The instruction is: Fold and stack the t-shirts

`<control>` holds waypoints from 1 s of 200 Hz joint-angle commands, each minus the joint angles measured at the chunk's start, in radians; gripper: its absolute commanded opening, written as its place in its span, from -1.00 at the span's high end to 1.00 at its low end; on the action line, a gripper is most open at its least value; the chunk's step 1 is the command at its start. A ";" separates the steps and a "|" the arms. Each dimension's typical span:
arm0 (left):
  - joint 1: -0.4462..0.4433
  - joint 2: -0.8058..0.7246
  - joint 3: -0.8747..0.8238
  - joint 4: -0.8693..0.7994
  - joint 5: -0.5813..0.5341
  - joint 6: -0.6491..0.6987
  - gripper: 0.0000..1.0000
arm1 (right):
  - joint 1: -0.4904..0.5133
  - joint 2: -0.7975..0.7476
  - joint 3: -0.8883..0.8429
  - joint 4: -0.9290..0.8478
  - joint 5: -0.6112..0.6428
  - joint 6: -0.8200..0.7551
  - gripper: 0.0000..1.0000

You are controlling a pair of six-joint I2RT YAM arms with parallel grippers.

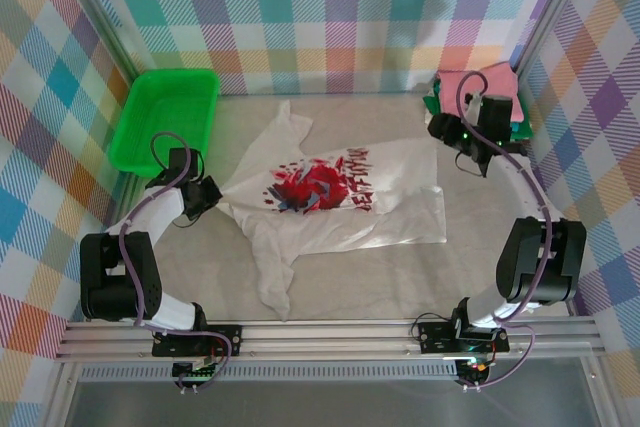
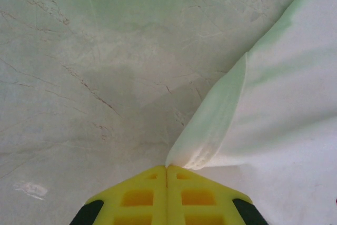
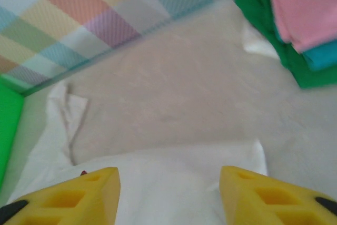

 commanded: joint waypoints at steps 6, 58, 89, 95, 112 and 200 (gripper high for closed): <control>0.020 0.019 -0.003 -0.001 0.003 0.007 1.00 | -0.012 -0.006 -0.037 -0.054 0.073 0.051 -0.14; 0.020 0.058 0.004 0.021 0.015 0.012 1.00 | -0.081 0.058 -0.074 -0.109 -0.012 0.163 -0.09; 0.020 0.081 0.005 0.027 0.017 0.011 1.00 | -0.080 0.263 0.110 -0.185 -0.171 0.093 -0.07; 0.020 0.077 0.000 0.034 0.015 0.009 1.00 | -0.078 0.293 0.141 -0.197 -0.183 0.085 -0.06; 0.020 0.070 -0.003 0.035 0.012 0.006 1.00 | -0.055 0.363 0.206 -0.217 -0.164 0.047 -0.06; 0.020 0.090 0.003 0.033 0.009 0.011 1.00 | 0.045 0.727 0.585 -0.402 -0.075 -0.036 0.02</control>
